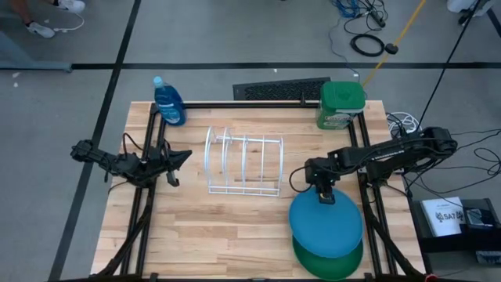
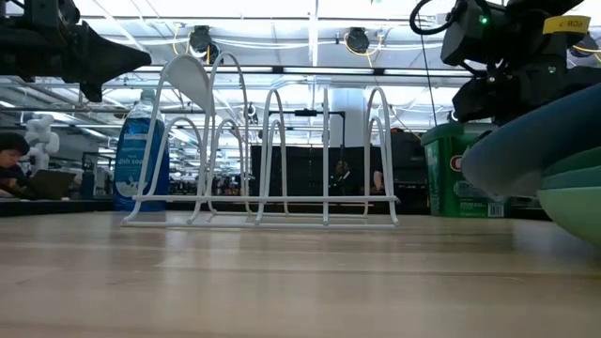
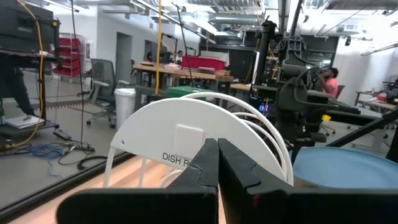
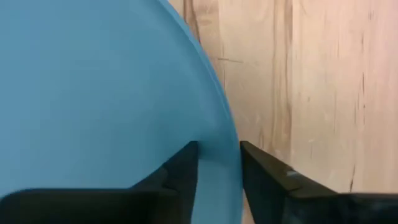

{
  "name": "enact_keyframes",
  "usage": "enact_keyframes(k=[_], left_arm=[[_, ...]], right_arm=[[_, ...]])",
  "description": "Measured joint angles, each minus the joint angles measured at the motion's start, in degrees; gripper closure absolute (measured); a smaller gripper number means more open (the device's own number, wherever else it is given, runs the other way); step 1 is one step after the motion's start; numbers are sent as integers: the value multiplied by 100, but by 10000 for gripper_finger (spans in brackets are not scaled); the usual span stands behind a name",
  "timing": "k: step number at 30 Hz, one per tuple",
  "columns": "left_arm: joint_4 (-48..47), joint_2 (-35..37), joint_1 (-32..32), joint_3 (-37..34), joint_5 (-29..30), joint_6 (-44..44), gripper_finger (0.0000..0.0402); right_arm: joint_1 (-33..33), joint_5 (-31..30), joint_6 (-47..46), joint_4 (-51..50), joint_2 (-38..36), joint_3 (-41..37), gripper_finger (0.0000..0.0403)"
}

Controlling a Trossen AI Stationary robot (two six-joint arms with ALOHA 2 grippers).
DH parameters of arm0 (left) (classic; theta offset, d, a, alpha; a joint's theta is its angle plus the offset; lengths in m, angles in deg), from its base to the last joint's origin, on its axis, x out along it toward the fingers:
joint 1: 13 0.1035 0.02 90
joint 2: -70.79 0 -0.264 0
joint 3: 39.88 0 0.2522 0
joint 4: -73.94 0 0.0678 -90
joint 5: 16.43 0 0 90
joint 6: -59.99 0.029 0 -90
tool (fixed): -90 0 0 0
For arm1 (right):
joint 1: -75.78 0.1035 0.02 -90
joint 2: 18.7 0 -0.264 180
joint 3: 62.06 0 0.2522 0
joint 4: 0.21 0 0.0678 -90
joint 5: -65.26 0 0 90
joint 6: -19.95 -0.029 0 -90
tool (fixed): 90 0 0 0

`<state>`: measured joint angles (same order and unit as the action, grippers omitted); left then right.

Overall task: Sort dishes
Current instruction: Put the blue plate into the white dish rack

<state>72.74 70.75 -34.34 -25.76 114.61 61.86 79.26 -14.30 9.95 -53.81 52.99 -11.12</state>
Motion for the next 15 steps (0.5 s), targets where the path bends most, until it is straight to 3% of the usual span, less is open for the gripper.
enact_keyframes(k=[8, 15], left_arm=[[1, 0, 0, 2, 0, -4, 402], [13, 0, 0, 1, 0, -4, 402]], right_arm=[[0, 50, 13, 6, -8, 3, 389], [0, 24, 21, -119, -6, 113, 400]])
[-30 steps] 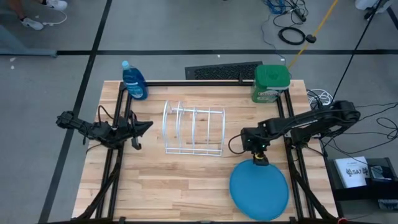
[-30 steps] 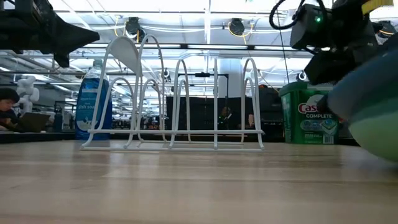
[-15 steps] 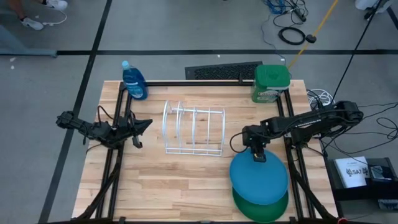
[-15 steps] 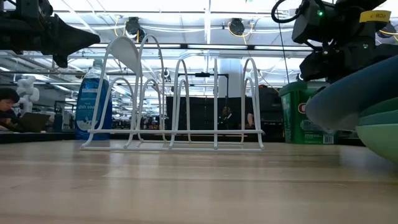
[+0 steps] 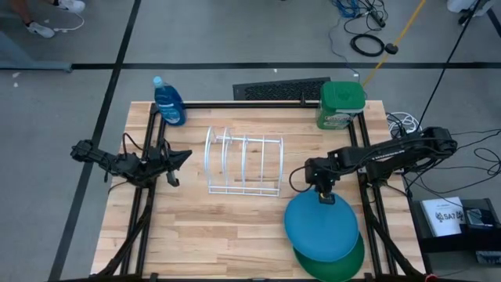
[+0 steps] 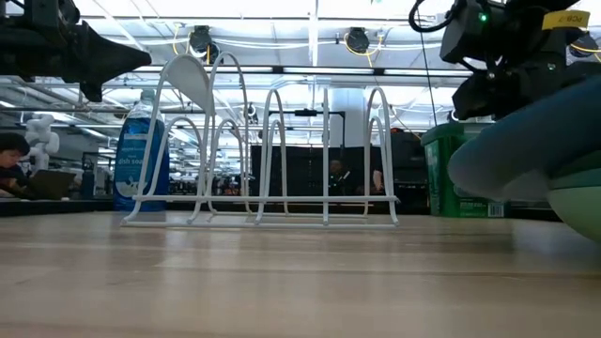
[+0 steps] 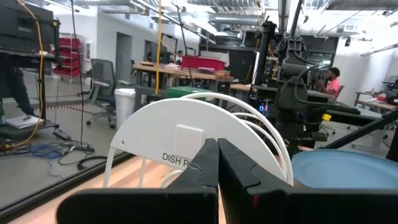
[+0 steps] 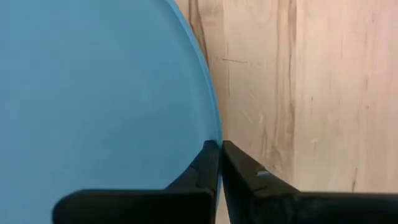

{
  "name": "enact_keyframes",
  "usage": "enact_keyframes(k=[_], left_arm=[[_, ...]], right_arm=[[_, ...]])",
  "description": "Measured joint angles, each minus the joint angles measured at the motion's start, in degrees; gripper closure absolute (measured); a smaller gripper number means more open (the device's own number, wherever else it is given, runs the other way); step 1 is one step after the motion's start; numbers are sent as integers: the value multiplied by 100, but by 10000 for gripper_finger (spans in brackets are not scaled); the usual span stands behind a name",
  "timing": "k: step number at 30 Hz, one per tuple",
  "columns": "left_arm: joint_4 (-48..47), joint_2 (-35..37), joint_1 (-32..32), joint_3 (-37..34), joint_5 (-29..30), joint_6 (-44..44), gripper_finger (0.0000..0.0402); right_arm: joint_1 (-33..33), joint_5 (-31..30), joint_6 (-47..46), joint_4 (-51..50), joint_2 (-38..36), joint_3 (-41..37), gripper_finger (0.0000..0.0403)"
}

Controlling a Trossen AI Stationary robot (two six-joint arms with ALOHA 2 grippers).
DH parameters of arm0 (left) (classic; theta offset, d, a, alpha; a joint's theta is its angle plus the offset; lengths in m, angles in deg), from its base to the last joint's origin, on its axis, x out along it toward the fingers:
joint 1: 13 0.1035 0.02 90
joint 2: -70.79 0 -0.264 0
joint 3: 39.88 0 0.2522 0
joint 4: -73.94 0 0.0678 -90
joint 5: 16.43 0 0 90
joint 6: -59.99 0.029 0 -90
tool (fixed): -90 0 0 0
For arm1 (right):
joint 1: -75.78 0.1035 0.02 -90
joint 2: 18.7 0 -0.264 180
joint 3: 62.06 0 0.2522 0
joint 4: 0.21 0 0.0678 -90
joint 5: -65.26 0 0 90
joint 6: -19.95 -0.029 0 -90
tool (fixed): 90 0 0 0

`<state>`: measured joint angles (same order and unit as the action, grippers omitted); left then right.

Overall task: Sort dishes
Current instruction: Put the blue plate into the white dish rack

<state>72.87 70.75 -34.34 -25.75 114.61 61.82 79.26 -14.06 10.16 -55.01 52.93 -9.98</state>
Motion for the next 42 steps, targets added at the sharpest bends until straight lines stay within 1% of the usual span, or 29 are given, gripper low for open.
enact_keyframes(k=[4, 16, 21, 27, 32, 35, 42], left_arm=[[9, 0, 0, 1, 0, -2, 402], [9, 0, 0, 1, 0, 0, 402], [9, 0, 0, 1, 0, -2, 402], [9, 0, 0, 1, 0, -24, 402], [5, 0, 0, 0, -94, -587, 402], [-4, 0, 1, -2, -202, -698, 402], [-17, 0, 0, -2, -166, -710, 402]], right_arm=[[2, -230, 215, -308, 2, 428, 401], [2, -1077, 930, -1473, 2, 2236, 402], [82, -1346, 1234, -1672, 2, 2881, 402], [118, -1421, 1397, -1766, 2, 3308, 403], [118, -1423, 1587, -1765, 2, 3485, 403], [118, -1423, 1716, -1766, 2, 3633, 403], [118, -1397, 1990, -1773, 2, 4075, 403]])
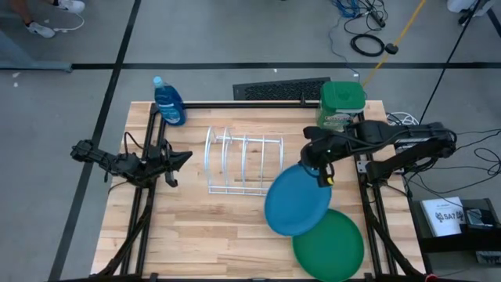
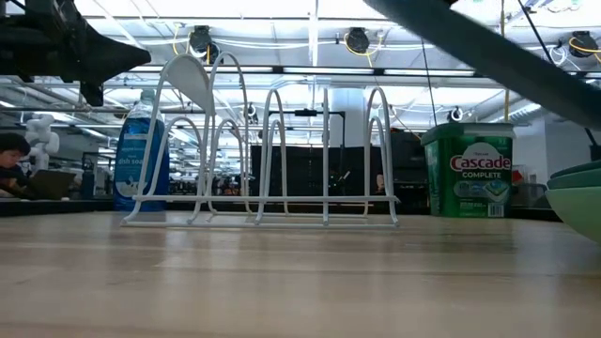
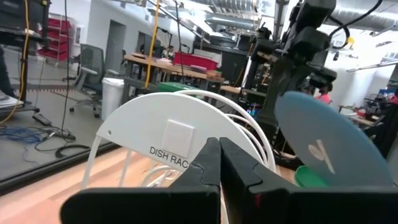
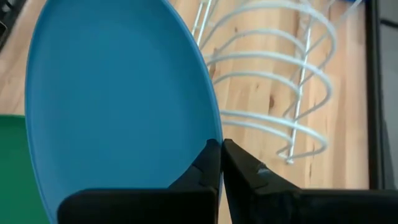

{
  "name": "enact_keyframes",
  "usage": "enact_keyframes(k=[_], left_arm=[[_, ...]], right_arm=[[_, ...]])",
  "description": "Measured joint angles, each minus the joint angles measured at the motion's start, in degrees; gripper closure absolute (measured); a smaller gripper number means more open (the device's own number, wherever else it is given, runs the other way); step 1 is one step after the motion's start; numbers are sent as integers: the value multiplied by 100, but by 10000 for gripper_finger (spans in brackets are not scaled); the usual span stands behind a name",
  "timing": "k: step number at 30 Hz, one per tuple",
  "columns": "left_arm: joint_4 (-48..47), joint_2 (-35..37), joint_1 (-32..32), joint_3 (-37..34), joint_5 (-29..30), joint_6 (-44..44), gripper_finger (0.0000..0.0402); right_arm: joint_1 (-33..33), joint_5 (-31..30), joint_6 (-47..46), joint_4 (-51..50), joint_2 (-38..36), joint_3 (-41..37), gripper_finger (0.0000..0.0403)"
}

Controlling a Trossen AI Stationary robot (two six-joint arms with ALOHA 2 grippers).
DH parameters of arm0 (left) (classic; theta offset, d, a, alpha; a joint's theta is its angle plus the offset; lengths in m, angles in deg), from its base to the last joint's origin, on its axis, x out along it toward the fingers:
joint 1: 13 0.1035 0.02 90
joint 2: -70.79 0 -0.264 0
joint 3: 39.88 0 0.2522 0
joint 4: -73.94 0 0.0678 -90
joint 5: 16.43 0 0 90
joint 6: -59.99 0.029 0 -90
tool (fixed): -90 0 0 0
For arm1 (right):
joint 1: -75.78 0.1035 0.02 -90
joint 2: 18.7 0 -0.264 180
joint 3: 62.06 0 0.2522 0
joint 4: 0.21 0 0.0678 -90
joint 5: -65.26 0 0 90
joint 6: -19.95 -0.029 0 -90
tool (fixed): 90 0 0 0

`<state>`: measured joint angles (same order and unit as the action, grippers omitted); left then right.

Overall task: Sort dishes
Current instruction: Put the blue plate into the white dish rack

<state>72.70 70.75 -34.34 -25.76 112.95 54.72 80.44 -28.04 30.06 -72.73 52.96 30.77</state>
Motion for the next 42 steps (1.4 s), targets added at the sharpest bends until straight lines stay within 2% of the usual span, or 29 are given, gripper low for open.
enact_keyframes(k=[10, 22, 31, 42], left_arm=[[-2, -1, 1, 1, 13, -4, 402], [-5, -2, 1, 2, 186, -3, 402], [-5, -2, 0, 0, 188, 4, 402], [8, -2, 0, 2, 188, 0, 402]], right_arm=[[0, 14, 545, 175, 0, 692, 403], [-1, 99, 2095, 1644, 0, 1291, 402], [-431, 1244, 3015, 3116, 22, 1299, 402], [-1916, 3144, 2858, 3649, 402, 1299, 402]])
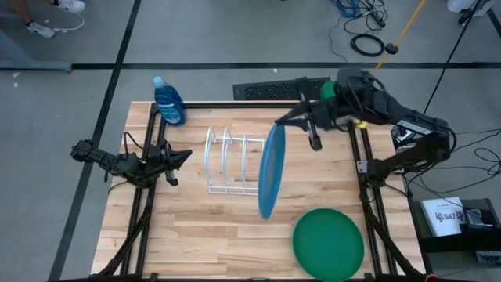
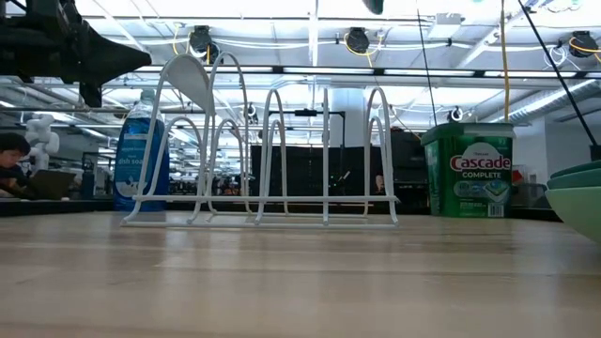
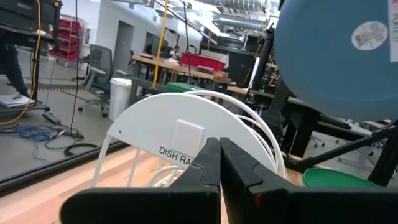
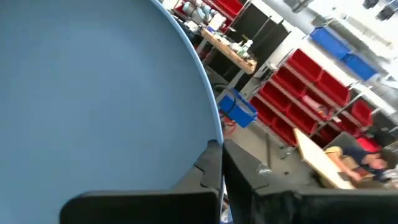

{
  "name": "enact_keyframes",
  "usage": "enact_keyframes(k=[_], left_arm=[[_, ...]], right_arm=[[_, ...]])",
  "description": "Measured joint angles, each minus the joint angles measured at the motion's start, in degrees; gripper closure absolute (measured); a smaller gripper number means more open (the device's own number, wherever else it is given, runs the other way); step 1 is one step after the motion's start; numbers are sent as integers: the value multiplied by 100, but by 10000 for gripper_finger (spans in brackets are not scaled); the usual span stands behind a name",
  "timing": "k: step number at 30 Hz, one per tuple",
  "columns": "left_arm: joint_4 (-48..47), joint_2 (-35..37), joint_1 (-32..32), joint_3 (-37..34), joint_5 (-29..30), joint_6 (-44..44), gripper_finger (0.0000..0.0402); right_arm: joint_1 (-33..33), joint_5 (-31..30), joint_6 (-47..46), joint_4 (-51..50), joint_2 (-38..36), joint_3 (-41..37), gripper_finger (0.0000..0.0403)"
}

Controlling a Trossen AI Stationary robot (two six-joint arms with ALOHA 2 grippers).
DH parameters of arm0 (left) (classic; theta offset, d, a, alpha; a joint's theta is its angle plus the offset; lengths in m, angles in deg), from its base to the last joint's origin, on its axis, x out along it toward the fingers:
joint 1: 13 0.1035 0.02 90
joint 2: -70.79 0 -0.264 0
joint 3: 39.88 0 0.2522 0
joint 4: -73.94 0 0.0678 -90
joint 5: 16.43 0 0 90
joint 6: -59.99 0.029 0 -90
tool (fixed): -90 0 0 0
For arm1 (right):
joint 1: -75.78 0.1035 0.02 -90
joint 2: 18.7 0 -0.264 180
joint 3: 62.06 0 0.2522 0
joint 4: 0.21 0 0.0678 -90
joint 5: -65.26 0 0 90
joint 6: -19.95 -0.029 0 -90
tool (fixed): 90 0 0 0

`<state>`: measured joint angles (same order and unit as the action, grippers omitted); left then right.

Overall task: Sort dishes
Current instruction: Put the blue plate into the white dish rack

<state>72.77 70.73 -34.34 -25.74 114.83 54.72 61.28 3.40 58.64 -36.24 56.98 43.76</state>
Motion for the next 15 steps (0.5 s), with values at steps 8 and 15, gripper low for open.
enact_keyframes(k=[8, 15], left_arm=[[42, 0, 2, -1, -70, -47, 402], [41, 0, 0, -2, -140, -194, 402]], right_arm=[[-801, 817, -163, 133, 685, 0, 402], [-1296, 1404, -205, 115, 1226, 0, 402]])
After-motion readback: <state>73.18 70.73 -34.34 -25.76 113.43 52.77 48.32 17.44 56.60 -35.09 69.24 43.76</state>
